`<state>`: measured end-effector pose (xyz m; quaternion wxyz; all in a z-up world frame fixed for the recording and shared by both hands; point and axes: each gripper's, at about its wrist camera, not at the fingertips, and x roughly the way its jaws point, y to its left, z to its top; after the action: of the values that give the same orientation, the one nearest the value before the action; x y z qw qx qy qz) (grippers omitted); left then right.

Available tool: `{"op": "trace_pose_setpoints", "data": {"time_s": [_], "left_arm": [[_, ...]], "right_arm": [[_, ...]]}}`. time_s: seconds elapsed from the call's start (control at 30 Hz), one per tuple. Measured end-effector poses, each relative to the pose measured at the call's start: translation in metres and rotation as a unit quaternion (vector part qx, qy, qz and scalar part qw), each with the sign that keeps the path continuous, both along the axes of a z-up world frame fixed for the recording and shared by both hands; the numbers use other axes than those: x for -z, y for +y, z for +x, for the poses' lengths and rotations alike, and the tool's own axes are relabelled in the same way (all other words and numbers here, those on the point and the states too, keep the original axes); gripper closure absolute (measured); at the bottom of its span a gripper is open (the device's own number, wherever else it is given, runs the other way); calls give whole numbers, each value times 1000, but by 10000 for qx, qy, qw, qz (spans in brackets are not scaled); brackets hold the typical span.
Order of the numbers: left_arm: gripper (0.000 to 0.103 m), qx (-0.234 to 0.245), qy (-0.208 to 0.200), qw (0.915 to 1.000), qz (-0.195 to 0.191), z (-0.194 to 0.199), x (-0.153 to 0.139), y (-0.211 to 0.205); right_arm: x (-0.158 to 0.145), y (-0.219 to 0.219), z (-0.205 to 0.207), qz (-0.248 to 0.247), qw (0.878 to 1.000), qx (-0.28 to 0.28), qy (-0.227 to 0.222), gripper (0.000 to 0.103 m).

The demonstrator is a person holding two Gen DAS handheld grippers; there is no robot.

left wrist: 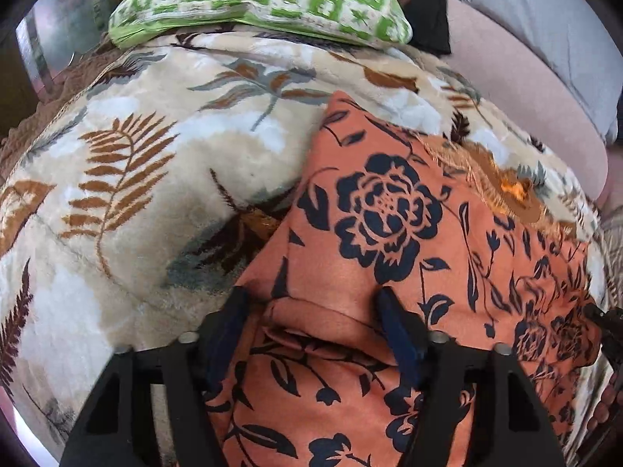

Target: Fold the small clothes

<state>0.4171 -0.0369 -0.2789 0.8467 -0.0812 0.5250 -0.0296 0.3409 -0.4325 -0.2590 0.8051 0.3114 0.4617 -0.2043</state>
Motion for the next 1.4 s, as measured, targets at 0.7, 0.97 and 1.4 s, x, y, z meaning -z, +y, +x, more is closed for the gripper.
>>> {"op": "trace_pose_setpoints", "data": {"time_s": [0.7, 0.97, 1.4], "left_arm": [[31, 299, -1052, 9929, 472, -2, -31, -24], [27, 64, 12, 9991, 421, 15, 5, -4], [27, 521, -173, 9965, 629, 6, -5, -28]], "right_arm": [[-25, 67, 4, -250, 9871, -1359, -814, 97], [12, 21, -20, 413, 9943, -980, -86, 96], [-2, 7, -20, 182, 9978, -606, -216, 95]]}}
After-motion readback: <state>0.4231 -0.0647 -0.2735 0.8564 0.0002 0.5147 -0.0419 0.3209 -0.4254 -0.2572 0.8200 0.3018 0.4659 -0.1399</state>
